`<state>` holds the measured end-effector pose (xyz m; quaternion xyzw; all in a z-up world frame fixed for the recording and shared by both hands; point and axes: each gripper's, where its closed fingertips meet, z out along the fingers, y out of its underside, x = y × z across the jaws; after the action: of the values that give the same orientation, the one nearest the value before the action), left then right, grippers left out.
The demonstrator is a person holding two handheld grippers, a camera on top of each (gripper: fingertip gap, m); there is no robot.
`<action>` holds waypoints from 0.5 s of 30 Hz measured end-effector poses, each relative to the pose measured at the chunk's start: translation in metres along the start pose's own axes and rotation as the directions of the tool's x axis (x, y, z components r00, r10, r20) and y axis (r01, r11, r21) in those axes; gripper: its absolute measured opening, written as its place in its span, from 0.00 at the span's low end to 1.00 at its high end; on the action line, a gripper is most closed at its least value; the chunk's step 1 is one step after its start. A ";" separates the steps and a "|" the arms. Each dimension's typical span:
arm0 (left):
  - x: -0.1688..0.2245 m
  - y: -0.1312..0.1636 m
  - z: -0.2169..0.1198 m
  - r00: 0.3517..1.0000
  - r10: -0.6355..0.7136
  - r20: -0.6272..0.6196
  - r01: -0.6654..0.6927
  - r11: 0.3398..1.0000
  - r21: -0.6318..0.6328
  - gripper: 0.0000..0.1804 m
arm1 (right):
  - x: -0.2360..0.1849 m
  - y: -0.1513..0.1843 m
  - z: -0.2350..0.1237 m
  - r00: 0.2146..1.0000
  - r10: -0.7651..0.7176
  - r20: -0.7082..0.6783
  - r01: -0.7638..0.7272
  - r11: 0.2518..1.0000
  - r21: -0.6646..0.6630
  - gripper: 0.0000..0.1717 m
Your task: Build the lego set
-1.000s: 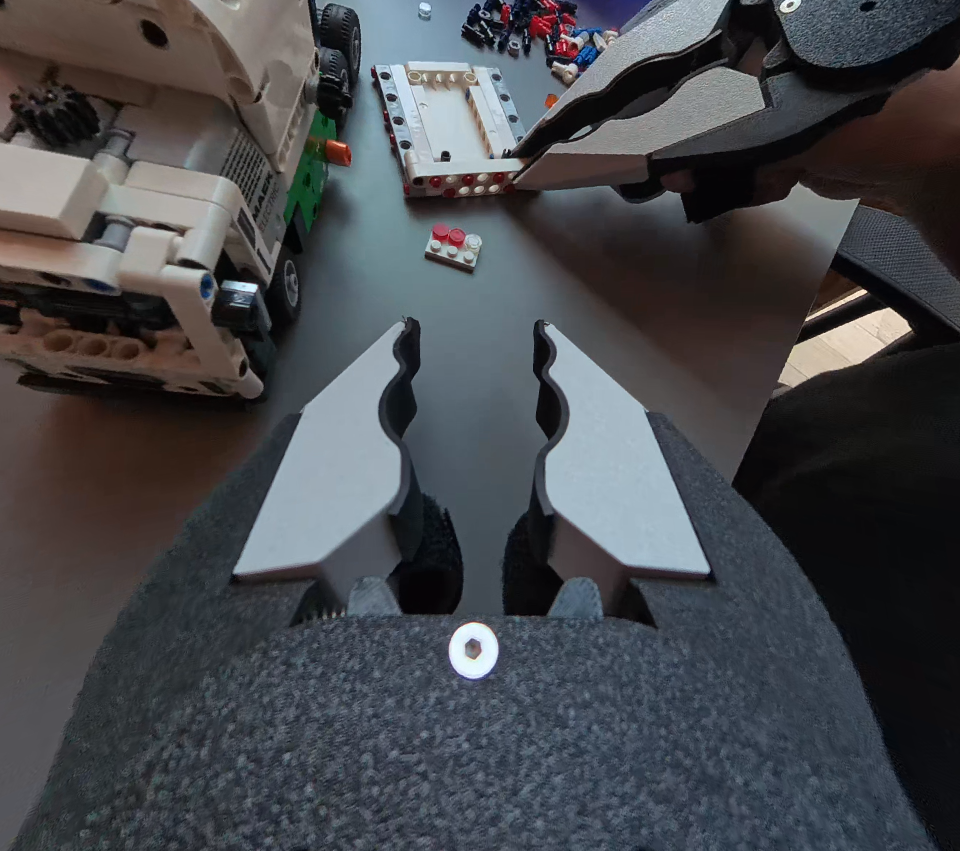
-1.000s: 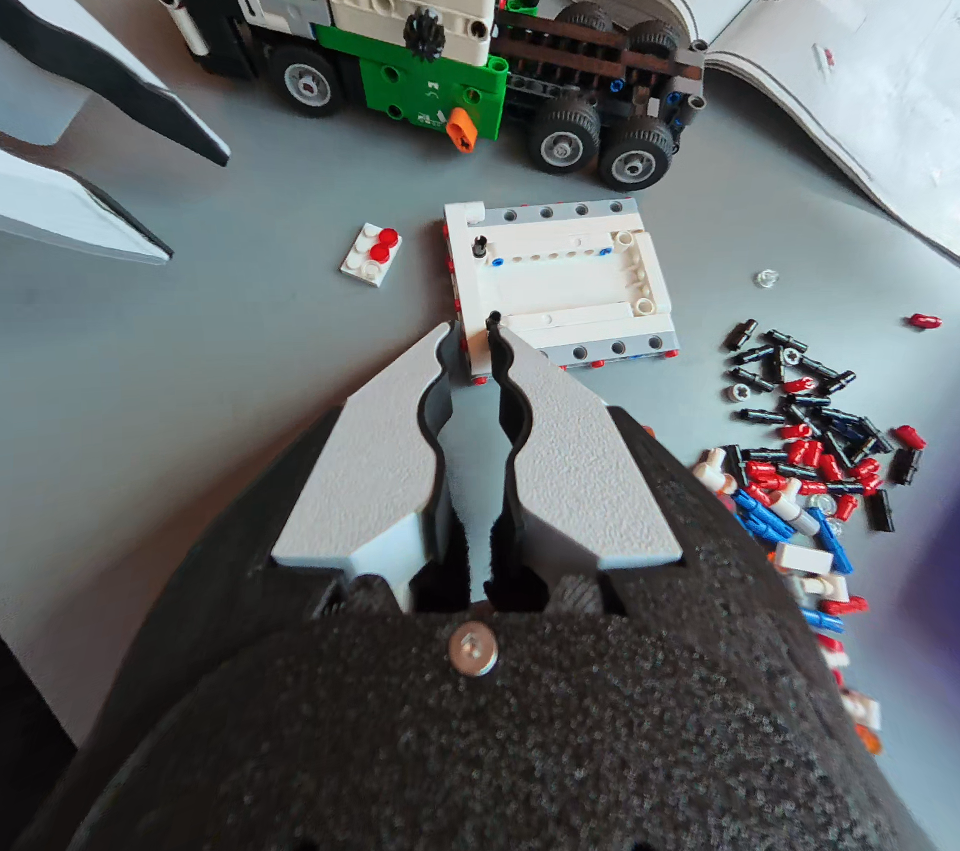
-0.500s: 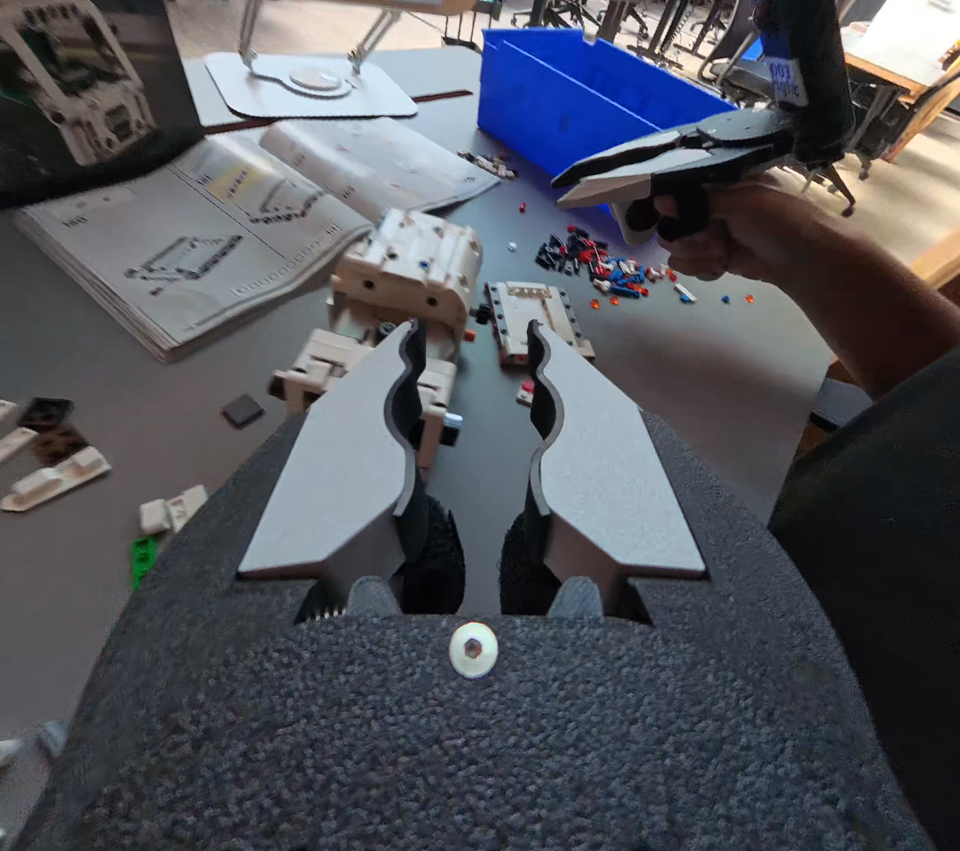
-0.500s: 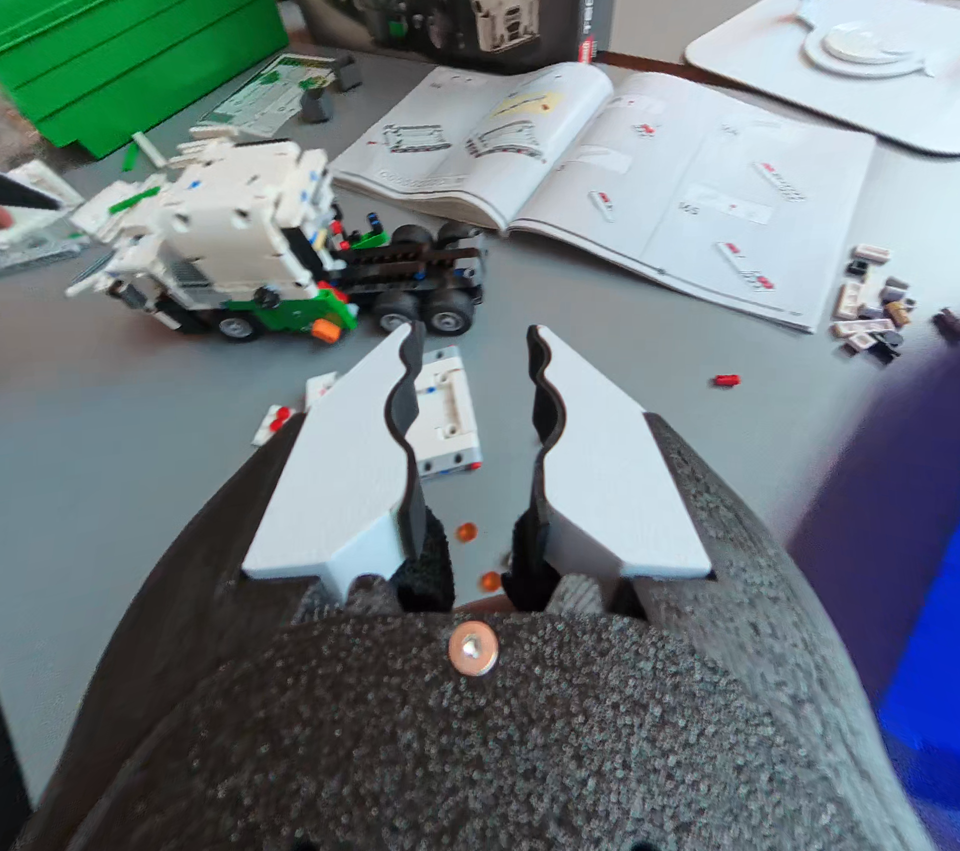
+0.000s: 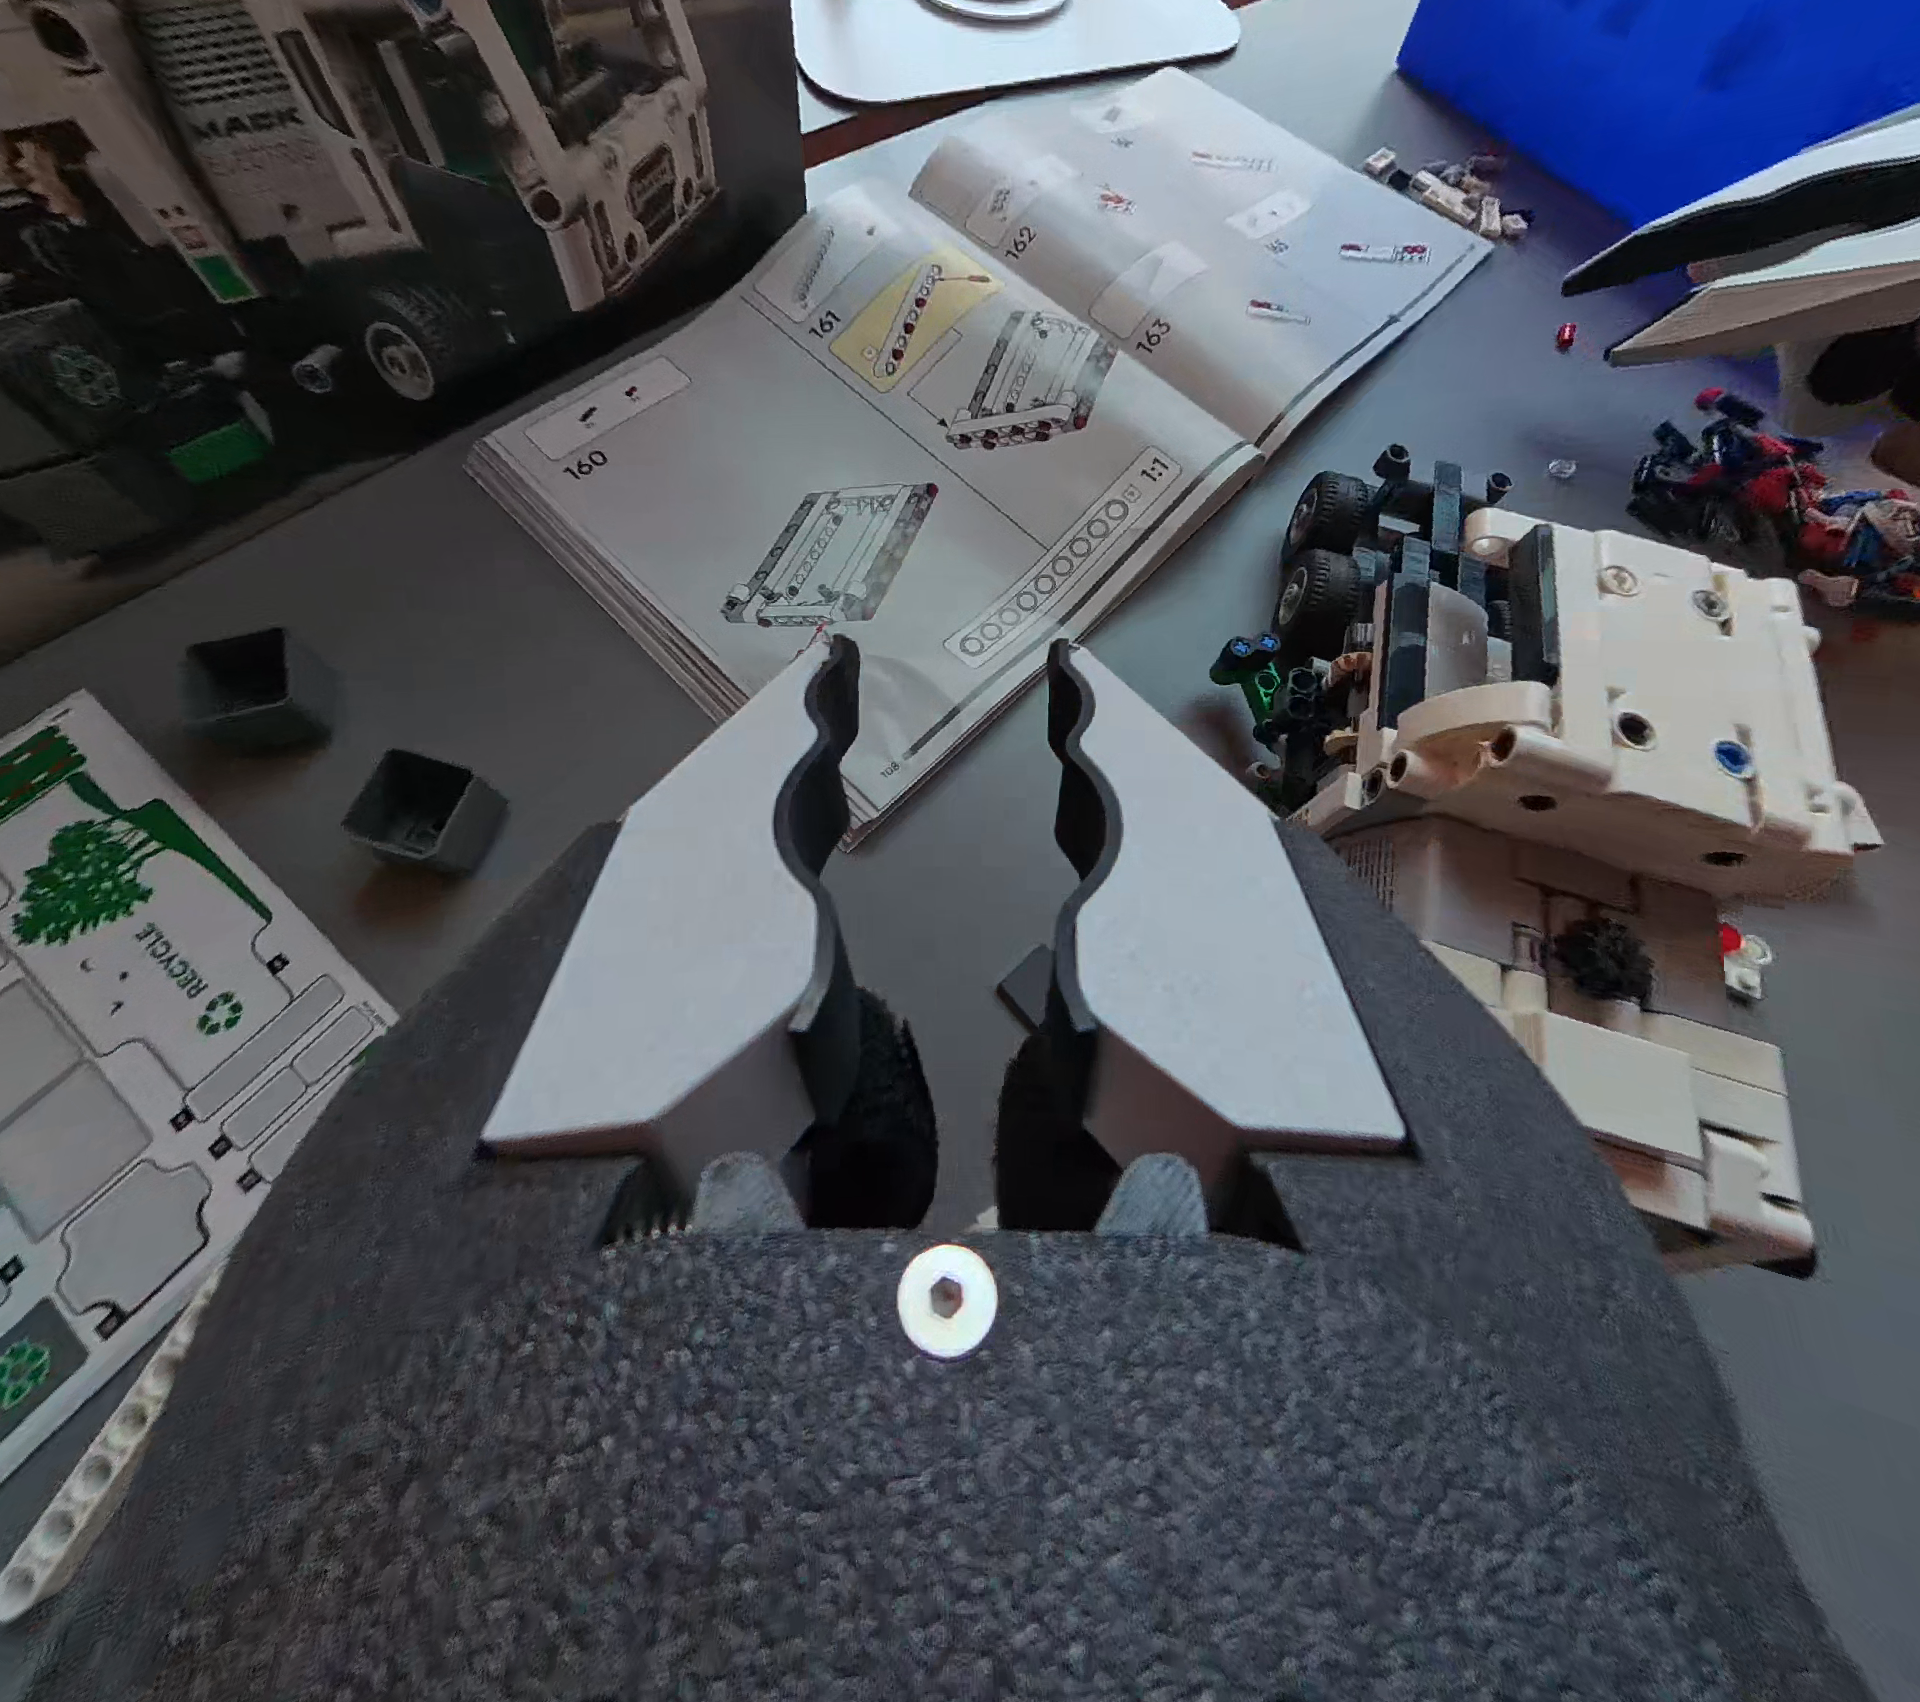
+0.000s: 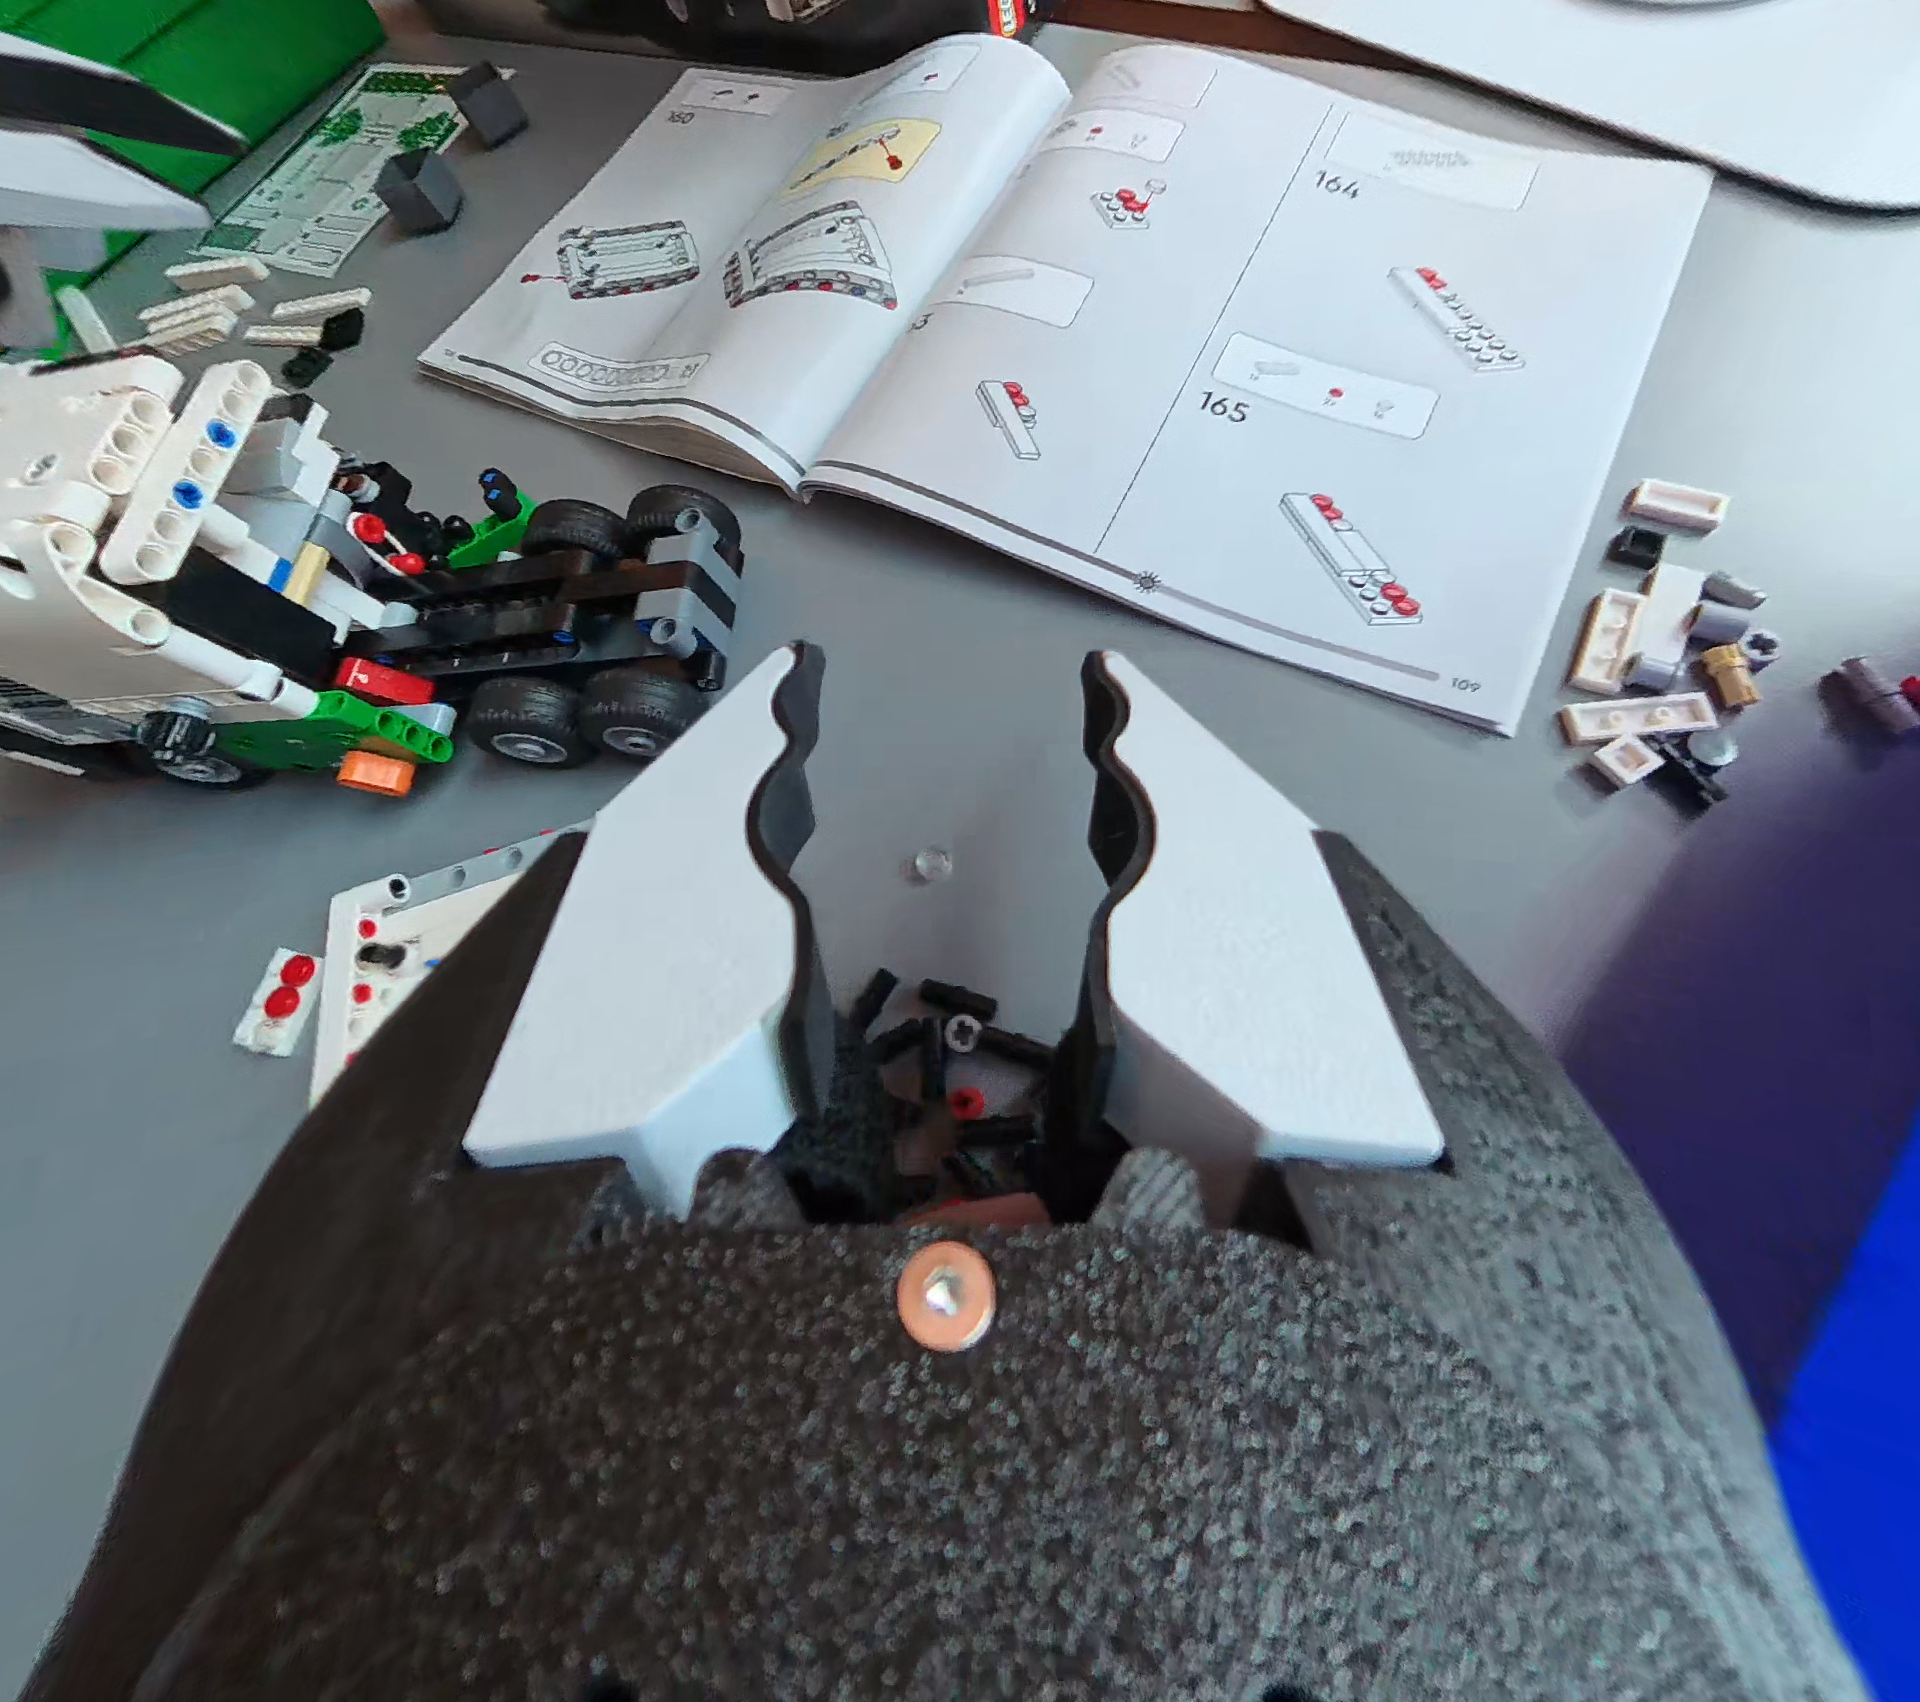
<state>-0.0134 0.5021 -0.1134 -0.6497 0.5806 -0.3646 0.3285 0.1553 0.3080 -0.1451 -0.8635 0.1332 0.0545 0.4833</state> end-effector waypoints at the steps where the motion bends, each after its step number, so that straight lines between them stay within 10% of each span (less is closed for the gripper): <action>1: 0.000 0.001 0.004 1.000 0.012 -0.006 -0.012 1.000 -0.002 0.20 | -0.003 0.001 0.000 1.000 -0.002 0.009 0.002 1.000 -0.006 0.29; 15: -0.003 0.008 0.001 1.000 0.000 -0.005 0.001 1.000 0.029 0.17 | -0.002 0.003 0.001 0.999 -0.031 -0.033 0.031 0.999 -0.009 0.28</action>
<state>-0.0168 0.5041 -0.1213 -0.6441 0.5759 -0.3746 0.3364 0.1530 0.3077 -0.1473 -0.8683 0.1275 0.0331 0.4783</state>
